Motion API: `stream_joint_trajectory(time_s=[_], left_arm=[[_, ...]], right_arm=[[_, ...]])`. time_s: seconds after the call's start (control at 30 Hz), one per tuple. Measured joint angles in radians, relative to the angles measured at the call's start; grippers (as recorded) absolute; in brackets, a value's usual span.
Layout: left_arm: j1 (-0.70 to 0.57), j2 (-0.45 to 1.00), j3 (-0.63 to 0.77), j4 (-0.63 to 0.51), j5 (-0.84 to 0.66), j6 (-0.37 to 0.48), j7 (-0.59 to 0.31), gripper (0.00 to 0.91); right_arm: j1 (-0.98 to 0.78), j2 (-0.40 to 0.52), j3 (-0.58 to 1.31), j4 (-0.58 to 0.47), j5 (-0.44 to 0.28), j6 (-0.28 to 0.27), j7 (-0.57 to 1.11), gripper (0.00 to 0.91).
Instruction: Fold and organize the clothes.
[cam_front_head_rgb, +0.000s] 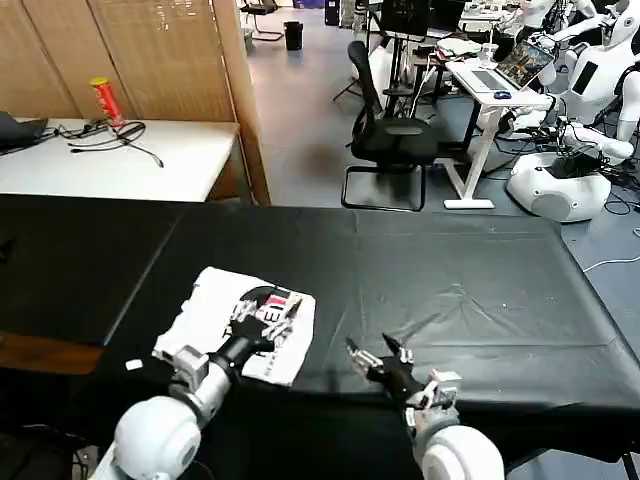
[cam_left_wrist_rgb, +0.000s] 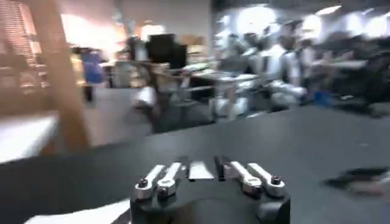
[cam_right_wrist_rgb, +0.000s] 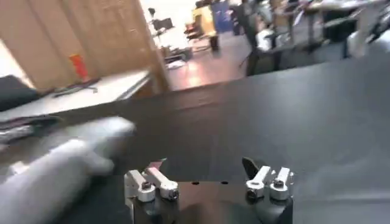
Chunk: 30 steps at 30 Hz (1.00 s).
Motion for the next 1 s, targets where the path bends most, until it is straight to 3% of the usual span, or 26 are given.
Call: stream_joint_trajectory(time_s=[0.17, 0.5, 0.7, 0.8, 0.83, 1.0], left_arm=[[0.011, 0.002, -0.019, -0.004, 0.020, -0.014, -0.001, 0.878], [0.051, -0.012, -0.059, -0.004, 0.060, -0.024, -0.003, 0.878], [0.065, -0.011, -0.084, -0.013, 0.060, -0.029, -0.003, 0.878], [0.074, -0.011, -0.095, -0.015, 0.060, -0.032, -0.004, 0.878], [0.076, -0.011, -0.098, -0.015, 0.060, -0.033, -0.004, 0.878], [0.085, -0.015, -0.114, -0.015, 0.066, -0.042, -0.005, 0.878]], right_arm=[[0.048, 0.006, -0.053, -0.034, 0.020, -0.019, 0.014, 0.878], [0.138, 0.037, -0.160, -0.140, -0.028, -0.012, -0.001, 0.868], [0.169, 0.059, -0.190, -0.198, -0.030, -0.008, 0.003, 0.663], [0.178, 0.070, -0.194, -0.222, -0.027, -0.007, 0.001, 0.146], [0.179, 0.074, -0.195, -0.229, -0.026, -0.006, -0.001, 0.098], [0.182, 0.089, -0.196, -0.253, -0.024, -0.001, -0.012, 0.020]])
